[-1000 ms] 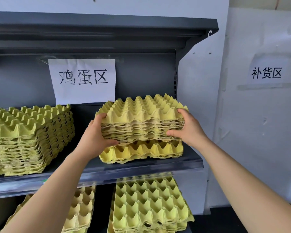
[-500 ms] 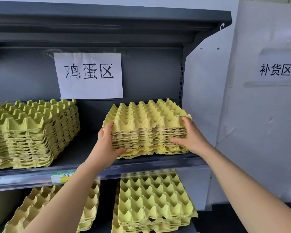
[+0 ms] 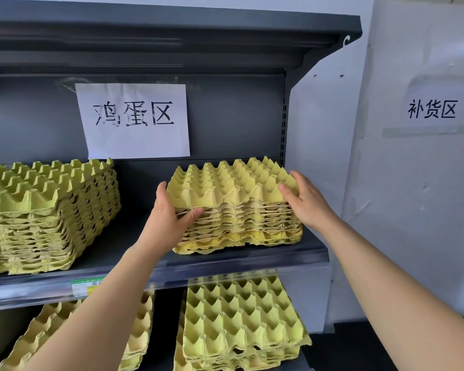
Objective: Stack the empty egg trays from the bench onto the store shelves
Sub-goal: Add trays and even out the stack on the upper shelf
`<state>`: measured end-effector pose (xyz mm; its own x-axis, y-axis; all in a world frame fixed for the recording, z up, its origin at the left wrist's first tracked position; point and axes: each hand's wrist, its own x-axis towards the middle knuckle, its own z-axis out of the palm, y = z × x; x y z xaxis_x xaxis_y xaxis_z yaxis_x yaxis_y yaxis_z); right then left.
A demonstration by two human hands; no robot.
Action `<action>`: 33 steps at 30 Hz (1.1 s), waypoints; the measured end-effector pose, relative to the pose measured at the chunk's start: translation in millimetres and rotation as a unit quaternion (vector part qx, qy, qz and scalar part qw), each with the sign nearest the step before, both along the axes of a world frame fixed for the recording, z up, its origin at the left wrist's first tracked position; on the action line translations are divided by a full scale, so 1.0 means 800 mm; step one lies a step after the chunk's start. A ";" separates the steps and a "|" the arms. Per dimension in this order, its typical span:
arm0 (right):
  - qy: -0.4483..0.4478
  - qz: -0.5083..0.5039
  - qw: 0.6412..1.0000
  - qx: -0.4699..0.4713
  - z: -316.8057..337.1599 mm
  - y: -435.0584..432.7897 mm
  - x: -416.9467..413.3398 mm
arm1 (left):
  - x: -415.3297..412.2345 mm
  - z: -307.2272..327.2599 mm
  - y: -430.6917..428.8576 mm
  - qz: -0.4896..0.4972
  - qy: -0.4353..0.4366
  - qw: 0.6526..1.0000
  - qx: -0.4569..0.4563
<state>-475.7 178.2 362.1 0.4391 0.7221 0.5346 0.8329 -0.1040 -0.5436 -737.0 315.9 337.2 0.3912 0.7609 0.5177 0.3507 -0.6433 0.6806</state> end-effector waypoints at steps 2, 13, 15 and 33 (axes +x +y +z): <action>-0.046 -0.023 0.998 -0.030 0.002 0.002 0.006 | 0.000 0.002 -0.001 0.002 0.016 1.000 0.025; -0.125 -0.027 0.981 -0.143 0.068 0.050 0.008 | 0.001 0.067 0.043 -0.024 0.031 0.996 -0.083; -0.134 -0.022 0.975 -0.177 0.080 0.071 0.007 | 0.006 0.080 0.061 -0.047 0.034 0.990 -0.131; -0.050 -0.032 0.940 -0.336 0.078 0.140 0.041 | 0.046 0.092 0.142 -0.078 0.082 0.967 -0.226</action>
